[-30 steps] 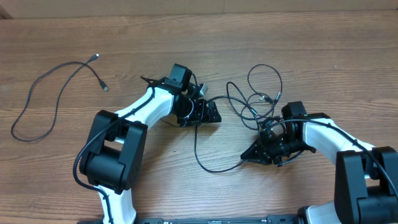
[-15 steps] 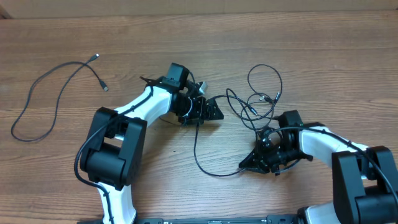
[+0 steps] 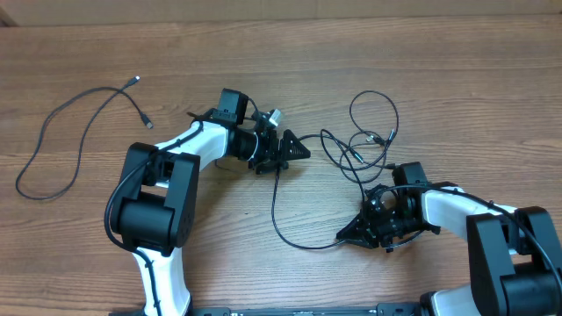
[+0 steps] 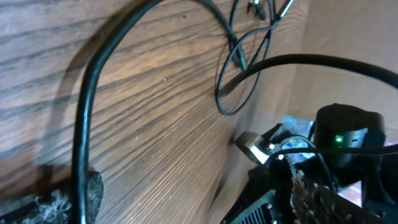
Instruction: Untangle cables
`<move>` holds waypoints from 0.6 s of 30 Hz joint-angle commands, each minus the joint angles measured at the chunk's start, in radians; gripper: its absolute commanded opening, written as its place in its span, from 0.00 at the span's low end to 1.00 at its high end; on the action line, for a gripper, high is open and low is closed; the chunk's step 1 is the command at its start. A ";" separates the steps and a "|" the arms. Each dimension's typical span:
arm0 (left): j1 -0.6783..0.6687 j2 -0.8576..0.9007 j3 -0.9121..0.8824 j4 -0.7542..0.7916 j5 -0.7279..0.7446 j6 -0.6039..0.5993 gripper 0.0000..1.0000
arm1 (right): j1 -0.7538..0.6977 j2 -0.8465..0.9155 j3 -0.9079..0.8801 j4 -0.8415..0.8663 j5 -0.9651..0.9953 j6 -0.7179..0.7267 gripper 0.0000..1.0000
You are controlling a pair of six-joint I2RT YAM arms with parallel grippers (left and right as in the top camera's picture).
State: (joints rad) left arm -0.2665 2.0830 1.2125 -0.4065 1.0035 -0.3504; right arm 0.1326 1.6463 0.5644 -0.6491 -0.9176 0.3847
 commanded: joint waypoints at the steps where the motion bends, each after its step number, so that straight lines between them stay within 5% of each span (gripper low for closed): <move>1: -0.002 0.026 -0.016 0.032 0.023 -0.073 0.98 | 0.006 -0.014 -0.009 0.001 -0.001 0.016 0.04; 9: -0.002 0.026 -0.016 0.159 0.160 -0.164 1.00 | 0.102 -0.014 -0.009 0.029 -0.002 0.017 0.04; 18: -0.001 0.026 -0.016 0.235 0.206 -0.275 1.00 | 0.306 -0.014 -0.009 0.180 0.000 0.192 0.04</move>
State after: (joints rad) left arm -0.2665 2.0933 1.2018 -0.1905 1.1458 -0.5743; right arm 0.3901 1.6463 0.5625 -0.4927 -0.9161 0.4957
